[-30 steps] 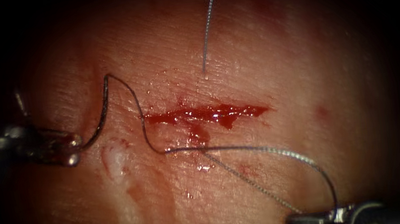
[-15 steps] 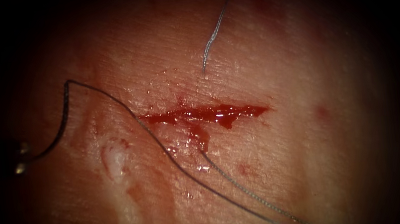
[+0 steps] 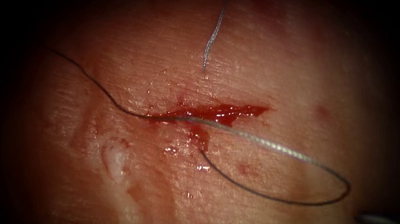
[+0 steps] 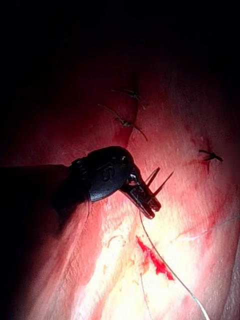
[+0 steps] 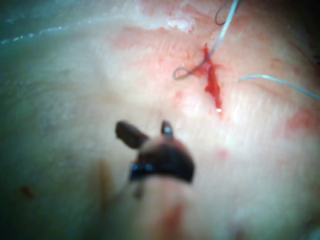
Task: Wound Closure
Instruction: Use the right gripper to pull the suture through until a short tail is left.
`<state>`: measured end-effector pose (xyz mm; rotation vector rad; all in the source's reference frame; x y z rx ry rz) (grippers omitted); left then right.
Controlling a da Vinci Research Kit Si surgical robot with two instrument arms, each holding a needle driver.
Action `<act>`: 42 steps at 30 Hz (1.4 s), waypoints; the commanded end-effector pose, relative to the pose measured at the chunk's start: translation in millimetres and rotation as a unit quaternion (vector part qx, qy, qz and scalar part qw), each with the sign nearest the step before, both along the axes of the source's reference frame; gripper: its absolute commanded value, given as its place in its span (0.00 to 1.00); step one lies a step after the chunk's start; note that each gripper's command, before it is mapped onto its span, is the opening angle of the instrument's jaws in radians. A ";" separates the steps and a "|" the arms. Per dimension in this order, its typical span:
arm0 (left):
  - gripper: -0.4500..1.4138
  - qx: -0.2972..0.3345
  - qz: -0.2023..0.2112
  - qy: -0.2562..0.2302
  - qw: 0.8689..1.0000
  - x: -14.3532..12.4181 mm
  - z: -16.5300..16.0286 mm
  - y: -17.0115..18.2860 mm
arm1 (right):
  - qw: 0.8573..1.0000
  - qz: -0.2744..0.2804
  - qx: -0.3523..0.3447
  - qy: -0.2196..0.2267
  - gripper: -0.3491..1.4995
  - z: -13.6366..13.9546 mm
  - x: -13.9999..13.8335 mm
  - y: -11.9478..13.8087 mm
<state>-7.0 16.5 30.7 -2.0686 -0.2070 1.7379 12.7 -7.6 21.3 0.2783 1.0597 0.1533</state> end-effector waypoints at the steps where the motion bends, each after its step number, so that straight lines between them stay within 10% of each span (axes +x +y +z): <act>1: 0.00 0.001 -0.012 0.000 1.000 0.3 1.0 0.7 | 1.000 0.004 -0.001 0.007 0.86 0.9 0.6 0.8; 8: 0.00 -0.004 -0.023 0.011 1.000 1.8 2.4 1.2 | 0.999 0.043 -0.008 0.013 0.84 3.4 2.7 2.9; 23: 0.00 0.003 0.016 -0.019 1.000 -7.3 3.4 -1.4 | 0.992 0.114 -0.045 0.008 0.76 11.2 16.9 5.8; 32: 0.00 0.005 0.024 -0.024 0.999 -9.0 3.3 -2.2 | 0.990 0.125 -0.057 0.004 0.72 12.5 19.4 6.8; 34: 0.00 0.006 0.027 -0.024 0.999 -9.7 3.4 -2.5 | 0.990 0.126 -0.057 0.004 0.57 12.6 19.5 6.9; 36: 0.00 0.005 0.032 -0.022 0.999 -10.4 3.6 -2.9 | 0.991 0.122 -0.059 0.006 0.07 12.5 19.4 6.8; 37: 0.00 0.007 0.034 -0.022 0.999 -10.7 3.6 -3.1 | 0.992 0.114 -0.055 0.007 0.00 12.4 19.3 6.8; 42: 0.00 0.008 0.048 -0.028 0.998 -12.4 4.0 -3.9 | 0.996 0.074 -0.046 0.008 0.00 11.7 18.2 6.1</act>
